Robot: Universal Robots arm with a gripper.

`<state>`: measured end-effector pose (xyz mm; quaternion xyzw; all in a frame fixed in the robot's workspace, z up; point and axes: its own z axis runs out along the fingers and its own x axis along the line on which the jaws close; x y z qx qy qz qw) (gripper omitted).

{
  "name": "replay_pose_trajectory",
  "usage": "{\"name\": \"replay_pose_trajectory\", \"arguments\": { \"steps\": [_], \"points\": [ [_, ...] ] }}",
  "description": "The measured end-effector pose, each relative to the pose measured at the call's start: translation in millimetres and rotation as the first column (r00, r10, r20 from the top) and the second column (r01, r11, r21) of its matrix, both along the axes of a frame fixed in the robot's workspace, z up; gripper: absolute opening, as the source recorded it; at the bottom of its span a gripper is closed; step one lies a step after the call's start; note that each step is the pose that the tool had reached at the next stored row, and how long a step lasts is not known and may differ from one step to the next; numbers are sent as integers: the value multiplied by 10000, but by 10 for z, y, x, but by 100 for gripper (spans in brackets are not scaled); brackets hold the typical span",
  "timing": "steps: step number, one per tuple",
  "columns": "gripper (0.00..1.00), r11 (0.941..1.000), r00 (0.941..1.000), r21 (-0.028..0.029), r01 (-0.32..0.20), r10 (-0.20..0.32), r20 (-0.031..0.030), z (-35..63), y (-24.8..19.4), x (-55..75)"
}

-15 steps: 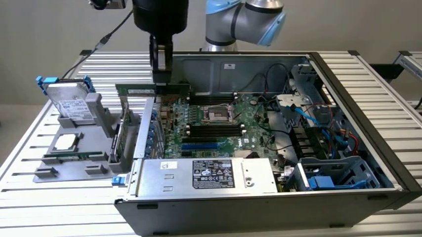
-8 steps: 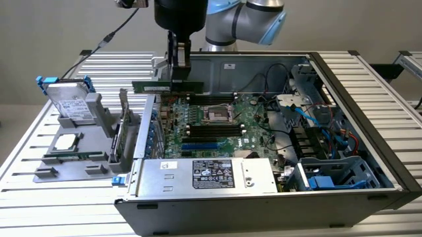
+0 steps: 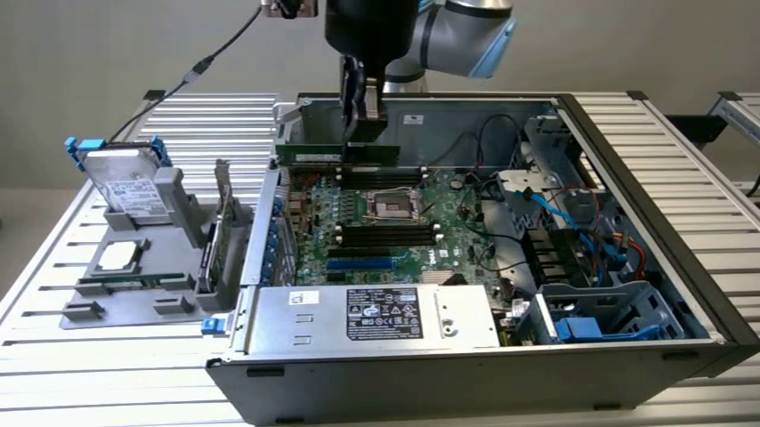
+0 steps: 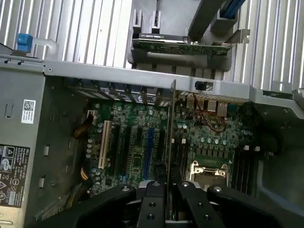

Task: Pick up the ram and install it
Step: 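Pick up the ram and move it above insertion slot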

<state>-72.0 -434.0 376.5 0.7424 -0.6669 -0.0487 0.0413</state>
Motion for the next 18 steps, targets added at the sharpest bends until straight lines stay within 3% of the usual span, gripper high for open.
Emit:
{"name": "replay_pose_trajectory", "arguments": {
  "steps": [6, 11, 18],
  "points": [
    [13, 10000, 10000, 0, -2, 2, 0, -103, 116, 273],
    [13, 10000, 10000, 0, 0, 0, 0, -212, 247, 512],
    [13, 10000, 10000, -1, -2, 2, 0, -338, 307, 558]
  ]
}}
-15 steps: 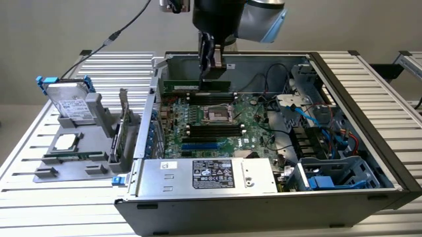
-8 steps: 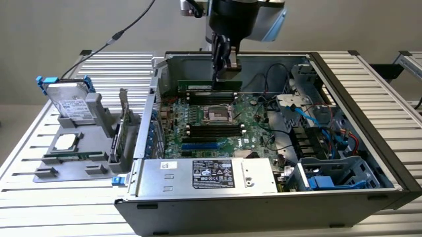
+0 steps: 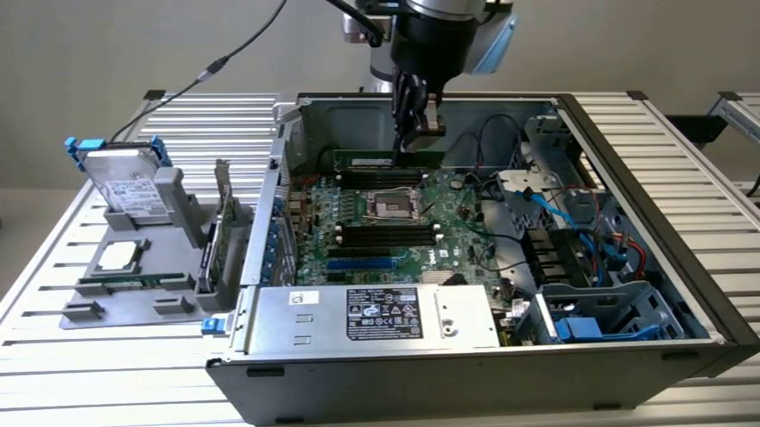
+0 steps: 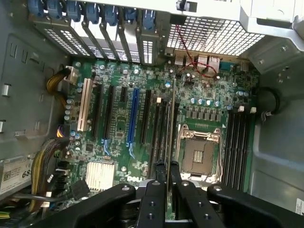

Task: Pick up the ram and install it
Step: 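Pick up the ram and move it above insertion slot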

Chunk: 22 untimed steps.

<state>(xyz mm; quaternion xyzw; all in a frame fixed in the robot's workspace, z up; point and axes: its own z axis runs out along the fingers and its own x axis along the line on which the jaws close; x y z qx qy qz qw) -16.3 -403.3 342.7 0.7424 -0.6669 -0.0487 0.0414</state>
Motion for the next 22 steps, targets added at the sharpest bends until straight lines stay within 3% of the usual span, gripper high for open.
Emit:
{"name": "replay_pose_trajectory", "arguments": {
  "steps": [8, 12, 14, 18, 22],
  "points": [
    [13, 9997, 9997, 55, 224, -224, 3, -99, 19, 56],
    [13, 9989, 9990, 77, 452, -452, 49, -114, 24, 56],
    [13, 9988, 9987, 83, 493, -494, 126, -120, 37, 56],
    [13, 9987, 9978, 98, 498, -502, 433, -129, 54, 51],
    [13, 9987, 9977, 97, 503, -507, 447, -130, 54, 50]
  ]
}}
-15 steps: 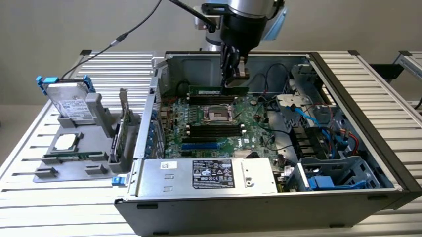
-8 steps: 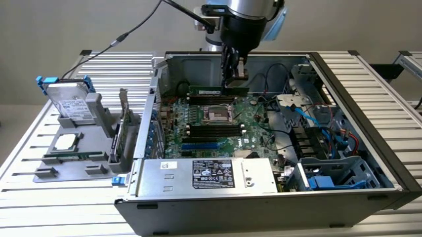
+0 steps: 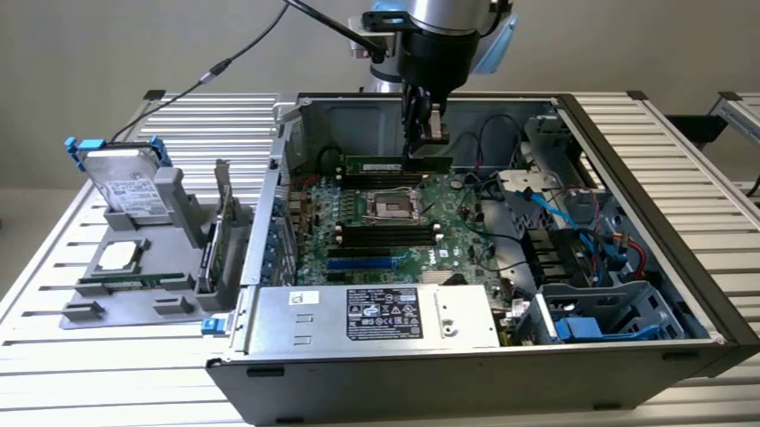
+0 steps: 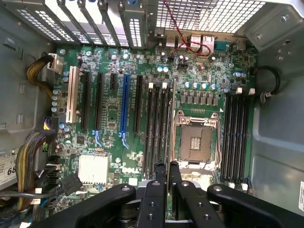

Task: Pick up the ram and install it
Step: 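Pick up the ram and move it above insertion slot, then insert the ram into the slot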

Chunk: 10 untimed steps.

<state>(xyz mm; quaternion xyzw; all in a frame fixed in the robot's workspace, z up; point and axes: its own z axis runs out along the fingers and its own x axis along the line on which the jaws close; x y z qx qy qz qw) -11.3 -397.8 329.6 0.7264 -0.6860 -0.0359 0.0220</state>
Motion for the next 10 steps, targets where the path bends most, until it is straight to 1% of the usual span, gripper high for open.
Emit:
{"name": "replay_pose_trajectory", "arguments": {
  "steps": [10],
  "points": [
    [13, 10000, 10000, 0, 0, 0, 0, 0, 0, 0]
  ]
}}
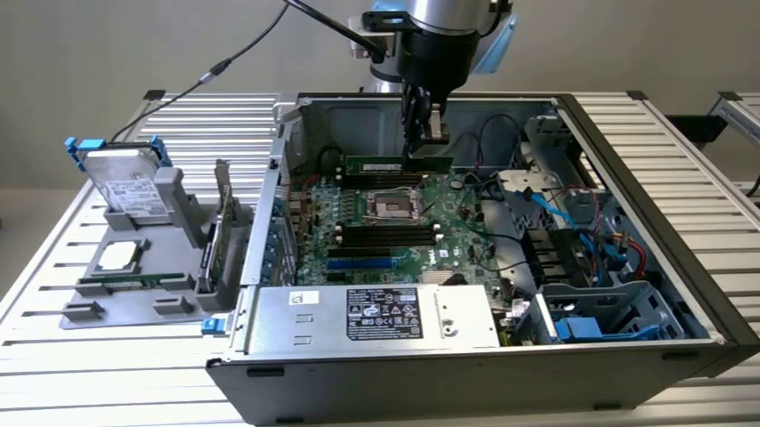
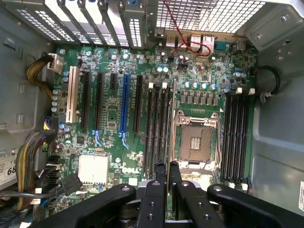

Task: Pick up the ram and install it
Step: 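Insert the ram into the slot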

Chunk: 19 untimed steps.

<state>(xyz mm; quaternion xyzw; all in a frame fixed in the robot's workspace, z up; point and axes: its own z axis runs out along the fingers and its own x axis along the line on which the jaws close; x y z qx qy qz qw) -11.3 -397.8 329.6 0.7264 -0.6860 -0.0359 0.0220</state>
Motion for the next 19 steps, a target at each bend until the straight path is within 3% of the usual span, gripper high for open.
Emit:
{"name": "replay_pose_trajectory", "arguments": {
  "steps": [3, 19],
  "points": [
    [13, 10000, 10000, 1, 2, -2, 1, -14, -2, -5],
    [13, 10000, 10000, -1, -11, 11, 7, -304, -32, -138]
  ]
}}
